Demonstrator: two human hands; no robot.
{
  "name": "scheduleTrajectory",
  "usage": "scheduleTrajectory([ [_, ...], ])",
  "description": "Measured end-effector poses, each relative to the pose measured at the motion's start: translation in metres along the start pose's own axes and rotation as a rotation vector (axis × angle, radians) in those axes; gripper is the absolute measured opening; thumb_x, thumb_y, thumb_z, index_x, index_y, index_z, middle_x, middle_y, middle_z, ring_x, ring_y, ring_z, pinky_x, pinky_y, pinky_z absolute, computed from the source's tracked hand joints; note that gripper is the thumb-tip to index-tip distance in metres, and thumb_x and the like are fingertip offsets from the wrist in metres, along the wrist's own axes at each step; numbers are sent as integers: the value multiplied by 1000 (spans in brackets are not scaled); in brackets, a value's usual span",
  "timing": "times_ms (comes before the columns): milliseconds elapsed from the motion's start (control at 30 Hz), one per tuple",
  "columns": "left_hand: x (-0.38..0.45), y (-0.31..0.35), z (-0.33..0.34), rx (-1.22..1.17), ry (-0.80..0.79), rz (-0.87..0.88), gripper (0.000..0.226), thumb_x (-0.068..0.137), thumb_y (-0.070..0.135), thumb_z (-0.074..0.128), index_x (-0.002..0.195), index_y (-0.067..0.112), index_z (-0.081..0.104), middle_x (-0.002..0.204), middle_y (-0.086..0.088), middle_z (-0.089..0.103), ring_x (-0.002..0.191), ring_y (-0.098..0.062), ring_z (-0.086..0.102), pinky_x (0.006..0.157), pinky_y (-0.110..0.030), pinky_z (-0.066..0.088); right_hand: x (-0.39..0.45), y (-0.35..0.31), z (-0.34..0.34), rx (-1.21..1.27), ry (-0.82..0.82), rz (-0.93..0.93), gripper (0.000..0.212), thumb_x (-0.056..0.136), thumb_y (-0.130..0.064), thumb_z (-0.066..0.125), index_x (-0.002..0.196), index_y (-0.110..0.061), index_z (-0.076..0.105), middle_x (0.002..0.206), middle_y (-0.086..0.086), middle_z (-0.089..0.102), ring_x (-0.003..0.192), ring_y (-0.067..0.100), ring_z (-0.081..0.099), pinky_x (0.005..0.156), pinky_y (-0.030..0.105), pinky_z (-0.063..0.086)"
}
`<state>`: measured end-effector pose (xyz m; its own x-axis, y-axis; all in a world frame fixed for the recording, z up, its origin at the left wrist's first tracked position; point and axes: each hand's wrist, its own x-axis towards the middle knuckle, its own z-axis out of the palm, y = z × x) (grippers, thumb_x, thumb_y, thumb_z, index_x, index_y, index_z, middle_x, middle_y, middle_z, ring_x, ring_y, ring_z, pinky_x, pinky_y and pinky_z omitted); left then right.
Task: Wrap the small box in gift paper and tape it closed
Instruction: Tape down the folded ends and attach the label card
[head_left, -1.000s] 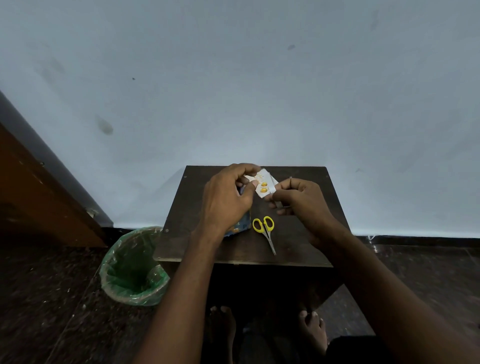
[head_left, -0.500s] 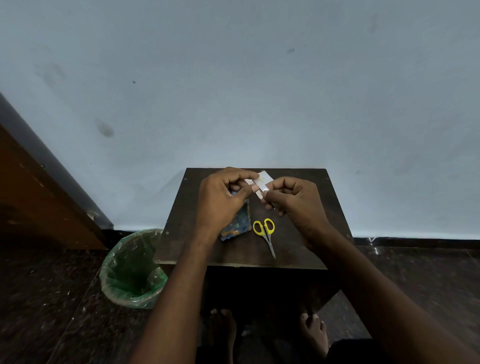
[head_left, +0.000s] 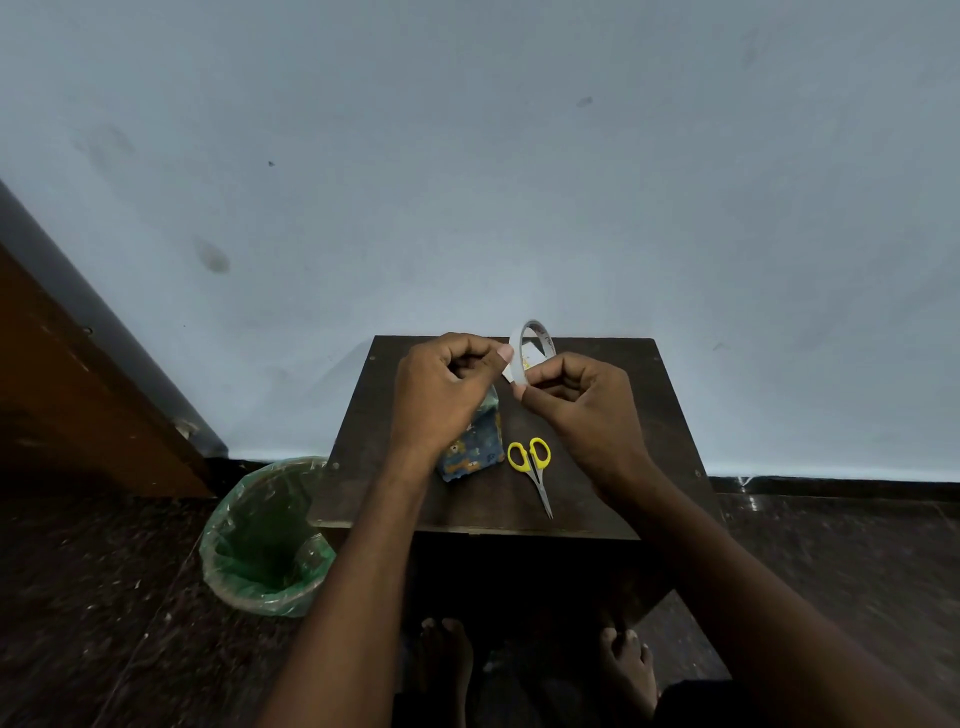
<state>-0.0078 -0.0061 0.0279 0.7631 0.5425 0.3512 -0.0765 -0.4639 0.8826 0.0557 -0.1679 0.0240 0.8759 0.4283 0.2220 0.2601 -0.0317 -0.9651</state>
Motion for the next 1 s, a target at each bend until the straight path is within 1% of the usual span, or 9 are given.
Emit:
scheduleTrajectory([
  [100,2,1,-2,-27,-21,-55,9,92,30,84,92,21,84,85,10,80,81,-7,75,72,-19,56,-1,0,0,-23,3,2,10,84,-8,85,85,-12,76,84,2,78,82,27,76,81,46,64],
  [167,1,2,-3,-19,-17,-75,10,92,31,84,92,21,84,83,10,80,80,-6,75,71,-18,56,-2,0,0,-29,8,2,11,84,-7,85,83,-12,75,81,2,77,79,23,75,77,40,63],
  [233,0,3,-1,19,20,-65,11,92,31,83,91,20,84,81,10,79,77,-3,73,70,-17,55,-3,-1,3,-55,16,11,12,84,-7,84,81,-13,73,75,2,75,73,22,73,72,37,61],
  [333,-3,4,6,67,83,-55,10,93,28,83,88,20,82,79,10,78,73,-3,71,67,-16,55,-4,-3,8,-100,-1,30,11,86,-6,77,82,-14,70,70,3,76,69,22,76,68,39,61],
  [400,-2,4,8,85,91,-50,8,93,27,82,88,21,81,83,11,77,75,-3,71,67,-16,54,-6,-7,9,-67,-16,64,12,88,-4,72,93,-13,66,70,4,77,65,21,77,63,34,58],
  [533,-2,0,8,98,82,-19,5,94,21,80,89,21,79,92,10,76,80,-6,71,73,-24,58,-7,-14,7,-39,-58,78,32,88,-2,69,112,-21,59,70,8,76,62,25,77,57,26,54],
  [700,-5,1,8,153,32,94,7,97,19,75,90,20,76,96,9,71,85,-7,67,75,-24,53,-6,-16,6,41,-58,193,13,93,0,62,97,-8,72,68,20,73,56,33,71,41,19,44],
  [800,-3,0,5,138,-22,113,2,97,18,75,96,21,76,101,10,72,86,-8,69,77,-29,56,-7,-16,5,72,-38,180,9,99,-10,69,93,-4,73,69,19,73,55,31,71,39,18,43],
  [1000,-3,0,4,69,-110,117,22,93,26,81,116,24,78,116,13,73,89,-12,72,82,-32,61,-6,-19,8,191,32,143,9,97,-16,74,94,-8,77,73,21,74,56,31,70,42,20,46],
])
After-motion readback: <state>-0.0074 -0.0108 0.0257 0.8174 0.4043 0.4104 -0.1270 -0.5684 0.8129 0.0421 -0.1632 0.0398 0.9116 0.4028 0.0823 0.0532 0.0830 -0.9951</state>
